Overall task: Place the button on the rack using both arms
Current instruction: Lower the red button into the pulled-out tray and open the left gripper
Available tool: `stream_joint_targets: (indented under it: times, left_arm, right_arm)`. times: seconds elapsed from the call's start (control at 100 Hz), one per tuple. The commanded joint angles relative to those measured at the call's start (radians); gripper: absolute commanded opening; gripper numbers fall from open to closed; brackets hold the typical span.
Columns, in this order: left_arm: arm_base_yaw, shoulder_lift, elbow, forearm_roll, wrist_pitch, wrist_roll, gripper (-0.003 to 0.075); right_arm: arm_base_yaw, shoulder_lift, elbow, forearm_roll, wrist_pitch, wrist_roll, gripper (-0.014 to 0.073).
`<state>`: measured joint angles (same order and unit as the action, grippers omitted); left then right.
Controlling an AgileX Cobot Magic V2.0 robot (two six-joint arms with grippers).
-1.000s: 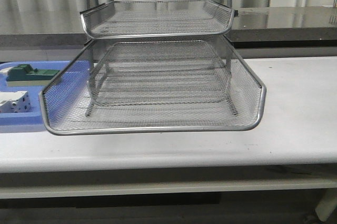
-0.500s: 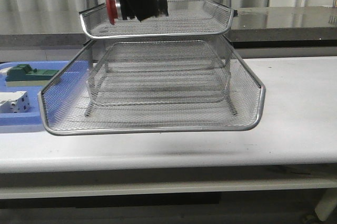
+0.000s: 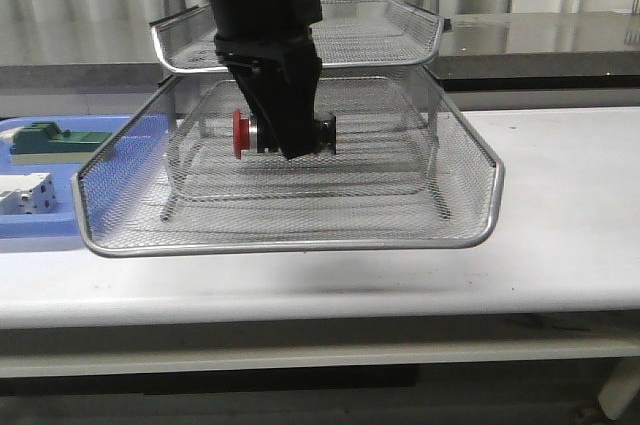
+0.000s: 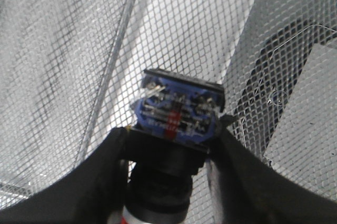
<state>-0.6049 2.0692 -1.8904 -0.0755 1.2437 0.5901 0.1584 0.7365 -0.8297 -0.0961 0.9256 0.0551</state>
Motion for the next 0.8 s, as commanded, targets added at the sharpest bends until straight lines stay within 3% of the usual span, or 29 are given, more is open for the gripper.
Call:
stream_joint_targets:
  times: [0.0,0.14,0.22,0.55,0.79]
  left_arm:
    - [-0.007,-0.056,-0.025,-0.023,0.016,-0.01,0.0005]
    - [-0.007,-0.056,-0.025,-0.024,0.023,-0.01,0.0011]
    - [-0.007,-0.056,-0.025,-0.035,0.031,-0.01,0.0057]
    - [-0.007,-0.056,-0.025,-0.042,0.031,-0.01,0.0525]
    - [-0.007,-0.063,-0.027,-0.042,0.031,-0.013,0.055]
  right_arm:
    - [0.001,-0.004,-0.025,-0.01,-0.051,-0.001,-0.0068]
    - [0.001,-0.004,-0.025,-0.01,-0.051,-0.001,-0.0068]
    - [0.001,-0.004,-0.025,-0.01,-0.051,-0.001,-0.0068]
    - [0.001,-0.004,-0.025,-0.01,-0.051,-0.001,-0.0068]
    - [0.001,-0.004,-0.025,-0.01,-0.051,-0.001,-0.0068]
